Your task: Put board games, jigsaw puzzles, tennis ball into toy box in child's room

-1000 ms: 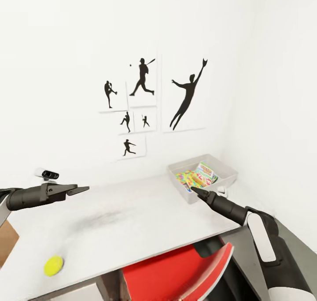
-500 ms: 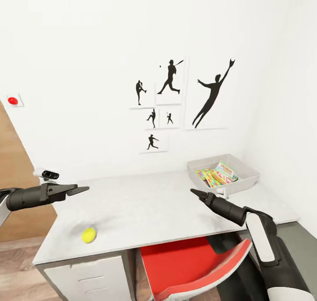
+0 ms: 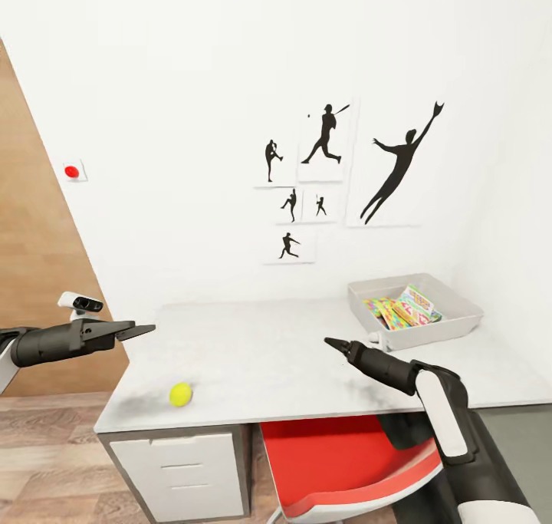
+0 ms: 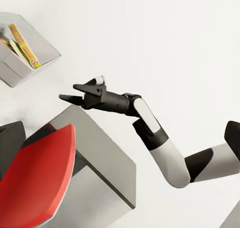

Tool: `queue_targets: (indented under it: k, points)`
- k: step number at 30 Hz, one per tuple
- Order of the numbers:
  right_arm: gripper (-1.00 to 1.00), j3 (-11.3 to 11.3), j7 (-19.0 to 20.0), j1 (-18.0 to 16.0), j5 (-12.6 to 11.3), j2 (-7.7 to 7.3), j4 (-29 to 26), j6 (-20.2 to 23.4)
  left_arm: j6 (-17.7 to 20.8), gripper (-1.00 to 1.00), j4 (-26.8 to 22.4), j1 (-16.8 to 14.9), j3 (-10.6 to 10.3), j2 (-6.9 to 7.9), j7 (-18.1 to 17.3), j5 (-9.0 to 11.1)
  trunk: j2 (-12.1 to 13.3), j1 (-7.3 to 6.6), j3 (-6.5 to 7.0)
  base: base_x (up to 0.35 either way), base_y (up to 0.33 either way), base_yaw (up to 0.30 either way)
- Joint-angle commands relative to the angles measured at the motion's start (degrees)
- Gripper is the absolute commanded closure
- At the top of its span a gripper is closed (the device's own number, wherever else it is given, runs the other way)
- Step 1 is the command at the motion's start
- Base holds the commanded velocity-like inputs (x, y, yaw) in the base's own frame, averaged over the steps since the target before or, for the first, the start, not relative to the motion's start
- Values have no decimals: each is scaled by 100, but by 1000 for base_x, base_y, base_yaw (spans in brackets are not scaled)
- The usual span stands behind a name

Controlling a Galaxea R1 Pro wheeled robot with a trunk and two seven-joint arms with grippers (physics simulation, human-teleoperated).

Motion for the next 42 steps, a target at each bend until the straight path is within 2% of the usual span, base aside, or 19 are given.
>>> queue_targets:
  k: [1, 3, 7, 8, 10, 12, 16, 20, 26, 29, 33, 36, 42]
  points:
    - [-100, 59, -101, -8, 42, 44, -6, 27, 60, -100, 3, -6, -8, 4, -11, 17, -14, 4, -14, 0, 0, 16]
    - [-100, 264, -551, -9, 40, 144, -16, 41, 60, -100, 6, -6, -4, 4, -11, 17, -14, 4, -14, 0, 0, 8]
    - [-100, 702, -1690, -18, -5, 392, -7, 114, 60, -100, 7, -6, -4, 4, 6, 16, -14, 4, -14, 0, 0, 3]
    - [-100, 752, -1859, -23, -5, 438, -11, 126, 60, -100, 9, -6, -5, 4, 10, 16, -14, 4, -14, 0, 0, 1]
    - [-100, 899, -2509, -43, 8, 626, -28, 206, 60, -100, 12, -6, -2, 4, 18, 14, -14, 4, -14, 0, 0, 0]
    - [-100, 993, -2982, -57, 18, 779, -45, 280, 60, -100, 18, -6, -1, 4, 21, 11, -14, 4, -14, 0, 0, 0]
    - [-100, 1096, -3744, -72, -21, 966, -50, 371, 59, -100, 132, -6, 26, 4, 31, 9, -14, 4, -14, 0, 58, 0]
    - [-100, 1129, -3947, -71, -44, 1005, -54, 393, 60, -100, 192, -6, 74, 8, 33, 2, -14, 4, -14, 0, 215, 0]
    - [-100, 1227, -4020, -68, 5, 1017, -60, 319, 60, -100, 268, -6, 145, 12, 35, -8, -14, 4, -14, 0, 237, 0]
    - [-100, 1406, -4031, -63, 27, 1026, -60, 225, 60, -100, 294, -6, 216, 13, 34, -15, -14, 4, -14, 0, 237, 0]
    - [-100, 1785, -4132, -65, 39, 1037, -48, 98, 56, -100, 304, -6, 276, 13, 40, -18, -14, 4, -14, 0, 150, 0]
    - [-100, 1874, -4267, -67, 25, 1045, -45, 79, 28, -100, 308, -6, 285, 13, 41, -18, -14, 4, -14, 0, 41, 0]
    - [-100, 1914, -4468, -69, 23, 1089, -48, 98, -183, -100, 433, -6, 295, 13, 43, -18, -14, 4, -14, 0, 8, 0]
